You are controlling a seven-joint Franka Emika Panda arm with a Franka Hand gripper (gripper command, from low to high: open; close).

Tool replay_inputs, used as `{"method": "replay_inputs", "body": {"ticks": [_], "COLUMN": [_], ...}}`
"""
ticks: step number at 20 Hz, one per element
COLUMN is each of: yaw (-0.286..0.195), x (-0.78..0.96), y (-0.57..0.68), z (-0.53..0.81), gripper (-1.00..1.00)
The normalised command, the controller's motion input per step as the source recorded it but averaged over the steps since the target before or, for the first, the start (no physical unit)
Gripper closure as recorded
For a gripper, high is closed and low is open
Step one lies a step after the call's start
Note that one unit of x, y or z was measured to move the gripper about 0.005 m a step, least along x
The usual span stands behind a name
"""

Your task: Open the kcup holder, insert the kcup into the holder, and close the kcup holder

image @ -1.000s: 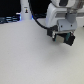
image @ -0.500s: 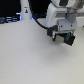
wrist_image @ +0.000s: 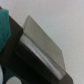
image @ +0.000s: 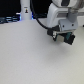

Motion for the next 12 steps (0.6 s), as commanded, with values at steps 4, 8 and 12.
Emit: {"method": "replay_inputs", "body": {"ticks": [4, 8, 12], "yaw": [0.052, 0.084, 0.088], "x": [-0.21, -0.58, -0.65], "y": [0.44, 0.54, 0.49], "z": [0.03, -0.05, -0.15], "gripper": [-1.00, -1.00, -1.00]}}
